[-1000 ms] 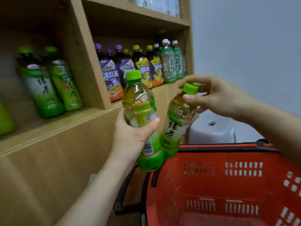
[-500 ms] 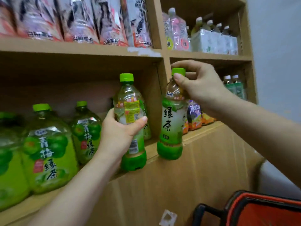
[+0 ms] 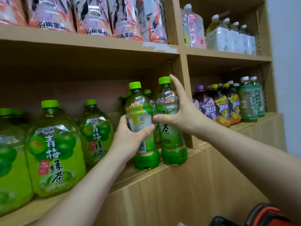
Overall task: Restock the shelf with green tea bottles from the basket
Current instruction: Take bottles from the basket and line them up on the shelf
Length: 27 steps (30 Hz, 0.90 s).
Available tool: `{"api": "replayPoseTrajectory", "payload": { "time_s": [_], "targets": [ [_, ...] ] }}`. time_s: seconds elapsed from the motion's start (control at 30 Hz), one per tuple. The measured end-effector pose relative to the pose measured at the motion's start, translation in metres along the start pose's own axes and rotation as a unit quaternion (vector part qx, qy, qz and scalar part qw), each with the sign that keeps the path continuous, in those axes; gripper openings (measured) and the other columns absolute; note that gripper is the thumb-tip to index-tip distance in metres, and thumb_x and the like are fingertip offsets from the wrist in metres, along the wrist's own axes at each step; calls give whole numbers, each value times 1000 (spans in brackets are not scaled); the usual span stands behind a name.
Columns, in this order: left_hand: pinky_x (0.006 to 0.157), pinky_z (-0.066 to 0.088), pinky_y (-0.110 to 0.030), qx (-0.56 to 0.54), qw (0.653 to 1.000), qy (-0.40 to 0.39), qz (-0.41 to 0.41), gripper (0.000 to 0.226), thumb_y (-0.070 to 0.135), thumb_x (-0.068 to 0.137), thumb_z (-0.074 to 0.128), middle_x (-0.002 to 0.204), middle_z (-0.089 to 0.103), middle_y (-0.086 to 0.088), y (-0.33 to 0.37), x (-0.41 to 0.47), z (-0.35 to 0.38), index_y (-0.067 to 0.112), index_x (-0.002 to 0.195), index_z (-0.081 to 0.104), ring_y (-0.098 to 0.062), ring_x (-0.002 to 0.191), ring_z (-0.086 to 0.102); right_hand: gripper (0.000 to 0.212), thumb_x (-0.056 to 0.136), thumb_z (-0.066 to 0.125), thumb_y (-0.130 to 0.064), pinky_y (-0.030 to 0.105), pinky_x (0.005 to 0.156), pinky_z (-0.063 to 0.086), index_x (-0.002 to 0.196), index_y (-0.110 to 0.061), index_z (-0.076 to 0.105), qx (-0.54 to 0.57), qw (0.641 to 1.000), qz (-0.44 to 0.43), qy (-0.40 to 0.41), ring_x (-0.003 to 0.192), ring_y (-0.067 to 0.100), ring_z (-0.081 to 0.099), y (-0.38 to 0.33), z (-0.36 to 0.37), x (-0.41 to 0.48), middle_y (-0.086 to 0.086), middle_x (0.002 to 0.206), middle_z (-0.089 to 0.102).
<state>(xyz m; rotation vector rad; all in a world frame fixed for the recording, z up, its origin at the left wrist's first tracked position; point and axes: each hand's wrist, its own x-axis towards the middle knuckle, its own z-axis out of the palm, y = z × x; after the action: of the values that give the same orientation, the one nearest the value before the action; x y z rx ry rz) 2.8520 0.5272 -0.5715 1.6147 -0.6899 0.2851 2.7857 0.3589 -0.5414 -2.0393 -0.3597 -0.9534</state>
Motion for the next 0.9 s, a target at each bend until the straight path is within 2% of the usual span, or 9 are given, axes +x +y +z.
{"api": "replayPoseTrajectory", "payload": {
  "time_s": [0.07, 0.17, 0.27, 0.37, 0.43, 0.5, 0.63, 0.77, 0.9],
  "targets": [
    [84, 53, -32, 52, 998, -2, 19, 62, 33, 66, 84, 109, 67, 8, -2, 0, -4, 26, 118, 51, -10, 99, 65, 108, 71, 83, -23, 43, 105, 45, 145, -49, 10, 41, 999, 7, 22, 123, 8, 52, 14, 8, -11, -14, 139, 44],
    [79, 52, -26, 91, 995, 4, 32, 70, 26, 73, 80, 116, 64, 7, -5, 2, -8, 26, 132, 42, -10, 103, 62, 103, 71, 82, -30, 33, 102, 46, 147, -43, 13, 45, 997, 24, 62, 115, -3, 54, 32, 20, -24, -31, 124, 47],
    [86, 52, -29, 27, 998, -45, -26, 69, 13, 85, 68, 130, 59, 0, -10, 0, -9, 23, 142, 30, -13, 112, 59, 83, 69, 79, -46, 43, 96, 52, 140, -33, 37, 92, 991, 62, 70, 111, 7, 62, 48, 28, -34, -13, 122, 64],
    [101, 45, -39, 111, 992, -46, -42, 89, 49, 63, 80, 127, 57, 5, -15, -5, -1, 28, 135, 34, -16, 115, 55, 64, 69, 71, -51, 44, 93, 54, 125, -24, 56, 116, 987, 93, 65, 105, 10, 66, 58, 34, -42, -6, 115, 70],
    [101, 45, -45, 225, 974, -15, -24, 100, 62, 50, 79, 129, 55, 0, -13, -6, 6, 25, 130, 34, -22, 118, 53, 65, 68, 68, -64, 44, 91, 54, 123, -31, 56, 76, 989, 101, 73, 105, 14, 65, 61, 38, -44, -3, 114, 68],
    [96, 48, -45, 253, 967, 16, -23, 81, 49, 57, 85, 124, 59, -1, -11, -2, 8, 23, 119, 40, -24, 114, 57, 65, 68, 61, -74, 44, 88, 54, 121, -37, 56, 7, 990, 105, 93, 104, 18, 62, 65, 39, -42, 0, 111, 65],
    [94, 49, -46, 271, 962, 17, -31, 66, 33, 60, 88, 120, 64, -2, -12, 14, 9, 21, 109, 45, -26, 110, 60, 57, 81, 68, -45, 36, 87, 53, 131, -21, 53, -61, 981, 103, 150, 99, 15, 60, 59, 36, -42, -8, 100, 61],
    [93, 50, -44, 287, 957, 16, -32, 61, 31, 64, 87, 116, 65, -3, -16, 24, 14, 20, 108, 45, -26, 107, 62, 57, 83, 65, -48, 41, 88, 52, 132, -27, 46, -139, 969, 110, 170, 104, 23, 61, 59, 41, -39, -1, 109, 68],
    [92, 51, -45, 285, 958, 16, -36, 66, 30, 68, 83, 116, 65, -4, -24, 36, 22, 16, 120, 44, -27, 105, 62, 52, 88, 58, -47, 37, 87, 49, 130, -18, 47, -226, 952, 120, 166, 106, 23, 57, 58, 45, -30, 2, 114, 60]
  ]
}}
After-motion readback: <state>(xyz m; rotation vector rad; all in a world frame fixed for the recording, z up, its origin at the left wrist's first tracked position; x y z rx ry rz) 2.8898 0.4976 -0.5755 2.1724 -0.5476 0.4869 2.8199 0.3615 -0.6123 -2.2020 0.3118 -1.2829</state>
